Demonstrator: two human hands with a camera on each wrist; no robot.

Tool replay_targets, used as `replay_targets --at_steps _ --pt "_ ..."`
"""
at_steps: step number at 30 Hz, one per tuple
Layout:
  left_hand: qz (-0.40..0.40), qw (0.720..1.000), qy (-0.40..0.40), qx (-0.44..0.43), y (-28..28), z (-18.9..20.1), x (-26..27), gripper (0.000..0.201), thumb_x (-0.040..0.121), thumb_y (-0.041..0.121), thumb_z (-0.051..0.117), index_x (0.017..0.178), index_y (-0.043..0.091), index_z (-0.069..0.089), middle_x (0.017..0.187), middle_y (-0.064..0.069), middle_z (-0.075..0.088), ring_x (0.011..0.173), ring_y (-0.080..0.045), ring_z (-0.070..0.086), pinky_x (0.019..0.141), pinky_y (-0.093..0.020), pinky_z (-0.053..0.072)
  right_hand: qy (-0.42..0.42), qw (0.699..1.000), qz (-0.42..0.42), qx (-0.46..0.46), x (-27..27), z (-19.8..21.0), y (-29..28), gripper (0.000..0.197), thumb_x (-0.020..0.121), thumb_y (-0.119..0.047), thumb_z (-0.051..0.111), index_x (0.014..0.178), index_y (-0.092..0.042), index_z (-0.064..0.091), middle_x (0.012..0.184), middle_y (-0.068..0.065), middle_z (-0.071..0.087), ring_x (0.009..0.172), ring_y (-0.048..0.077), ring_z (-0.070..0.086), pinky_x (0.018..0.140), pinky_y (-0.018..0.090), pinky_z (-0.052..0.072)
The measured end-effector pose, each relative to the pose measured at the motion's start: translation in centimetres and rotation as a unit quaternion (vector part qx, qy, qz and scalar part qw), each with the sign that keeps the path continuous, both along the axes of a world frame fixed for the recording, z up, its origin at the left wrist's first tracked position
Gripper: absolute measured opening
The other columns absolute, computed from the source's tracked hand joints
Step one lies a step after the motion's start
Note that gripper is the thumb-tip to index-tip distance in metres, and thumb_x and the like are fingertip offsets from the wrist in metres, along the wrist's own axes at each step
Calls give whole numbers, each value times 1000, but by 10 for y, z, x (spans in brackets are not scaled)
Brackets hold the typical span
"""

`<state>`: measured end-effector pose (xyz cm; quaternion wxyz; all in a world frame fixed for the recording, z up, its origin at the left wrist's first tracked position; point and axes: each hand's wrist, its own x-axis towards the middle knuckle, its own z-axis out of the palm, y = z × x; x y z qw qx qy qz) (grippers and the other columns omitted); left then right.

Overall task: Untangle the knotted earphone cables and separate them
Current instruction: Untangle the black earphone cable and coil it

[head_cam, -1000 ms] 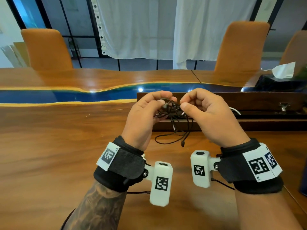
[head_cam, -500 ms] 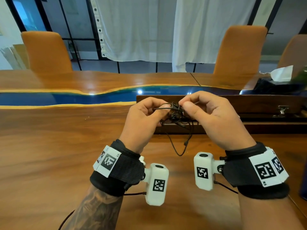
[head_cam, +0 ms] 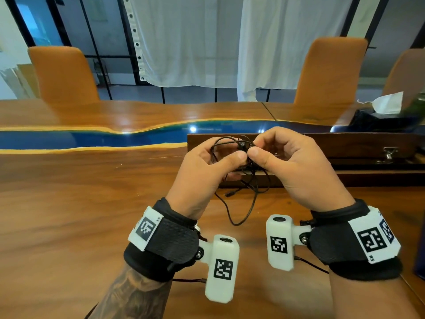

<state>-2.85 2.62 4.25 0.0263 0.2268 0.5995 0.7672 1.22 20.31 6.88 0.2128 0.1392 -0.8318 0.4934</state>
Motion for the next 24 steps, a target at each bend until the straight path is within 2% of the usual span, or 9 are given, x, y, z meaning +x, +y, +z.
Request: replay_targets --at_steps 4,8,12,14,16,18,20,22,24 --pt "-14 1000 -17 19 -1 2 1 19 95 5 60 112 9 67 108 -11 72 98 -21 69 77 -36 60 -8 1000 14 -19 2 2 3 4 96 -24 68 95 -26 71 93 -1 71 89 17 67 85 37 55" --pt "-48 997 -47 47 -1 5 4 15 98 8 54 105 11 66 103 -11 70 92 -21 67 74 -36 59 -5 999 25 -36 2 1 1 11 97 -17 65 100 -24 73 95 -4 73 88 8 68 82 25 54" --pt "-67 990 -69 105 0 7 5 12 93 12 53 101 16 60 97 -8 71 85 -19 68 74 -39 56 -22 995 73 -67 3 2 1 25 94 -3 66 110 -22 71 99 1 70 97 10 67 86 25 56" --pt "-74 984 -74 141 -1 10 5 12 95 10 49 102 15 58 88 -7 70 82 -18 69 72 -38 58 -26 995 77 -61 3 2 1 31 90 2 68 110 -22 70 97 5 66 92 9 64 86 26 56" --pt "-60 984 -70 149 -2 11 4 16 101 6 43 102 14 56 79 -4 65 78 -16 66 72 -36 58 -14 997 51 -54 3 2 0 27 88 1 71 104 -21 71 92 6 65 86 7 63 83 25 57" --pt "-30 992 -57 113 -3 10 2 18 103 5 41 101 15 56 73 -2 57 75 -13 60 72 -34 56 -2 998 26 -52 1 1 -1 18 87 -5 74 97 -20 70 84 -4 64 80 7 63 77 23 55" --pt "4 998 -36 52 -5 8 0 21 102 2 42 100 15 58 72 0 53 74 -12 55 74 -36 55 3 999 11 -48 -1 0 0 14 86 -11 77 93 -20 69 79 -8 62 76 7 61 74 21 54" --pt "21 1000 7 -20 -8 8 -1 24 100 -2 43 103 14 61 73 0 54 75 -11 55 76 -35 55 12 999 -3 -45 -1 -1 0 13 85 -14 79 91 -20 69 78 -6 62 74 8 61 72 20 53" --pt "10 990 75 -123 -16 8 -1 34 96 -8 47 111 17 64 84 1 63 84 -8 62 83 -27 55 21 999 -25 -31 -1 -1 0 14 85 -15 79 90 -21 68 78 -3 62 72 10 60 69 19 53"
